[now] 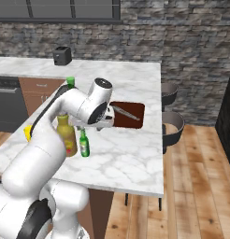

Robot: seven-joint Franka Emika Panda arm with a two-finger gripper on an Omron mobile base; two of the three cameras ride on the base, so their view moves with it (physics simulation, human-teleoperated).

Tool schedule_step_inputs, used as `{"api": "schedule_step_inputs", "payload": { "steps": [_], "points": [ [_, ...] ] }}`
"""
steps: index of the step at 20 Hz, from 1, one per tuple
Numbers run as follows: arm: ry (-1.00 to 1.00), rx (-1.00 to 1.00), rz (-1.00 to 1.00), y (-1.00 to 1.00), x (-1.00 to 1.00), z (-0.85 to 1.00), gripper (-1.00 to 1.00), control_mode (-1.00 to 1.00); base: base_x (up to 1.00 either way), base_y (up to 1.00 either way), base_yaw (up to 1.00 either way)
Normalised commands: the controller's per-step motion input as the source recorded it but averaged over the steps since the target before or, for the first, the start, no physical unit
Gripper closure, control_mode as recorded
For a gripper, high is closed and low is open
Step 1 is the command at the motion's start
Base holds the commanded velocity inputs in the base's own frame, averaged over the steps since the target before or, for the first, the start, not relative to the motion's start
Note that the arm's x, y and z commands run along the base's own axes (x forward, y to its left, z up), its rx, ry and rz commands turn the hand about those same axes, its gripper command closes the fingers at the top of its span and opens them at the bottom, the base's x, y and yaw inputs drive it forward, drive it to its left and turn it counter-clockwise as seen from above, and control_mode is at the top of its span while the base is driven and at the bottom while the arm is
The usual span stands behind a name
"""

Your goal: Place the drinks on the dining counter in a tight cluster.

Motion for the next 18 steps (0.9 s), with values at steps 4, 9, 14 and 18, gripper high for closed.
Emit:
{"api": "schedule_step_inputs", "payload": {
  "steps": [4, 9, 14, 18],
  "points": [
    [-0.07, -0.05, -0.24, 0.00, -0.99, 0.56, -1.00, -1.00, 0.00, 0.00, 0.00],
    [-0.09, -0.09, -0.24, 0.03, -0.94, 0.63, -1.00, -1.00, 0.00, 0.00, 0.00],
    [-0.05, -0.10, -0.18, 0.27, -0.95, 0.67, -1.00, -1.00, 0.00, 0.00, 0.00],
    [-0.01, -0.09, -0.11, 0.31, -0.80, 0.81, -1.00, -1.00, 0.00, 0.00, 0.00]
  ]
}}
